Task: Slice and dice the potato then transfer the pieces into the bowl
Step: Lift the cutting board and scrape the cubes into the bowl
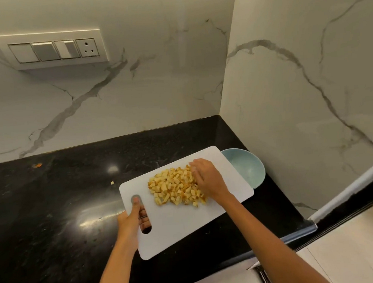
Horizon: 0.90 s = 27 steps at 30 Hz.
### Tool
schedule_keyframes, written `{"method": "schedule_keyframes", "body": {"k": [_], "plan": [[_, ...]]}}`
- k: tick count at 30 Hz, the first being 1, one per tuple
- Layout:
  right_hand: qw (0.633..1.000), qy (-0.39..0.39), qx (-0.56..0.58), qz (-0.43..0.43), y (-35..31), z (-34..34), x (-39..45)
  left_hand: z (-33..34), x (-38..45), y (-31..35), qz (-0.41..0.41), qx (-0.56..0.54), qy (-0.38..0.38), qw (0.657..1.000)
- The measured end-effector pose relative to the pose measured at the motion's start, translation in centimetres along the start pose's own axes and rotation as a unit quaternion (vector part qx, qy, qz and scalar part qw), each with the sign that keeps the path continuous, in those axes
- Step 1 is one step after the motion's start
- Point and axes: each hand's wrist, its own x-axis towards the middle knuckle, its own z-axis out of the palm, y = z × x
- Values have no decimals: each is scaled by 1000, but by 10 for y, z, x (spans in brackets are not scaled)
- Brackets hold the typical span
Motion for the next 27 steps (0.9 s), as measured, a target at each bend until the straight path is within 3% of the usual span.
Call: {"method": "schedule_keyframes", "body": {"k": [8,12,17,20,27], "plan": [[997,22,-77,-23,64,-26,4,39,19,0,-24,44,1,999],[995,45,-76,56,96,-46,17,42,25,4,-26,71,1,997],[978,94,19,183,107,-59,24,46,27,9,-27,88,2,996],[984,91,61,143,83,-52,31,49,26,10,-23,96,1,995],[994,-11,110,29,21,-7,41,47,23,9,-26,85,4,996]]}}
